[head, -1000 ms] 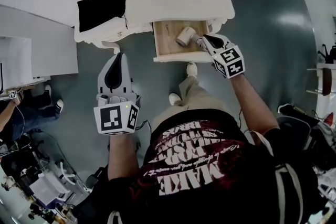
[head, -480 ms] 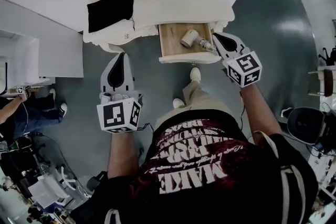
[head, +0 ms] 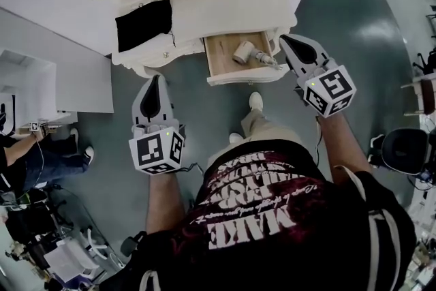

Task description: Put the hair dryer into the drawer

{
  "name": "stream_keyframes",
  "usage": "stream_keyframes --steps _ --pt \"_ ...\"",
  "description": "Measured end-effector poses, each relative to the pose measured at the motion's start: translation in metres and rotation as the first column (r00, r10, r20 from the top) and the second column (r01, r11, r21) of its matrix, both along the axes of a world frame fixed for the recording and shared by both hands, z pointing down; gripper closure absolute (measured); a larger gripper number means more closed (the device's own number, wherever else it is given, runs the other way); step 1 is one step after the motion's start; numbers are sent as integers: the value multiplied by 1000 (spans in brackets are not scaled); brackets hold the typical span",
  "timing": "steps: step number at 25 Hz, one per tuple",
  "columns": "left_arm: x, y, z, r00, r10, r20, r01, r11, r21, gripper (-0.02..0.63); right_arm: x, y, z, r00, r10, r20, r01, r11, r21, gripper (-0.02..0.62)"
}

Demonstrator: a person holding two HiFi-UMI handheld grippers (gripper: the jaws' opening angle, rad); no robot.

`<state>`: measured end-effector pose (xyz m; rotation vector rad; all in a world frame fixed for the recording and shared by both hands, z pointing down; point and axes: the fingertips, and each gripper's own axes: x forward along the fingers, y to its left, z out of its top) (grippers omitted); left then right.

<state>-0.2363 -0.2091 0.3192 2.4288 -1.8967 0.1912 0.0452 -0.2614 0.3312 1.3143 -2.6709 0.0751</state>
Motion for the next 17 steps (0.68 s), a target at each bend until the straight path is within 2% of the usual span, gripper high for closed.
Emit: stream_keyframes --steps 10,17 --pt "9 8 2 1000 13 9 -13 1000 -7 601 -3 14 6 1000 3 -19 -3 1000 -11 592" --pt "28 -13 3 999 44 5 -44 999 -4 601 2 9 8 999 -12 -38 12 1000 -17 592"
